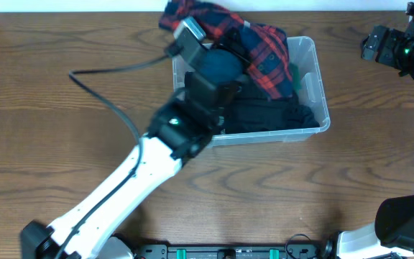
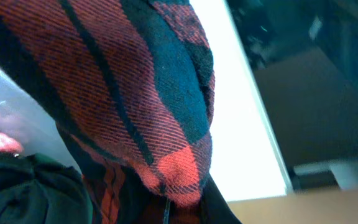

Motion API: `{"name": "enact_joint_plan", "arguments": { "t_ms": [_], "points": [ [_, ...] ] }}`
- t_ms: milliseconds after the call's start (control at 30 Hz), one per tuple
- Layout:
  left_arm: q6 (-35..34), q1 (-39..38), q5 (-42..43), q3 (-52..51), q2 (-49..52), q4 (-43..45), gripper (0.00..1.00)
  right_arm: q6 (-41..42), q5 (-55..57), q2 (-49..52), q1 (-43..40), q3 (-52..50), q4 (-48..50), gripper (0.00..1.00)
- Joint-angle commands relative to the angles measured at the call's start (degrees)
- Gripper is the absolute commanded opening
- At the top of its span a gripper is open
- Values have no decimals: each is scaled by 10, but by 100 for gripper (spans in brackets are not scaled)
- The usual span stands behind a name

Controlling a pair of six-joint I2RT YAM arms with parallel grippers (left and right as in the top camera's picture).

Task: Pack container
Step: 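Lift the plaid shirt and carry it right over the bin, then lower the plaid shirt into the bin and release it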

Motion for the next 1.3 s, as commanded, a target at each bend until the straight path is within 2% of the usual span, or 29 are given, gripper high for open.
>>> {"name": "enact_joint_plan", "arguments": {
  "t_ms": [0, 133, 300, 633, 967, 1133, 1267],
  "points": [
    [-122, -5, -98, 7, 48, 20, 6, 7, 0, 6, -2, 7, 0, 99],
    [-172, -5, -72, 7, 98, 63, 6, 7, 0, 6, -2, 7, -1, 99],
    [-176, -7, -64, 7, 137, 117, 6, 7, 0, 6, -2, 7, 0, 99],
    [-180, -11, -56, 7, 143, 125, 6, 7, 0, 6, -2, 7, -1, 99],
    [-179, -40, -61, 7, 137, 96, 6, 7, 0, 6, -2, 7, -1, 99],
    [-180, -67, -136, 7, 116, 16, 6, 7, 0, 6, -2, 7, -1, 99],
    [-180, -82, -172, 7, 102, 15, 6, 7, 0, 6, -2, 7, 0, 99]
  ]
}}
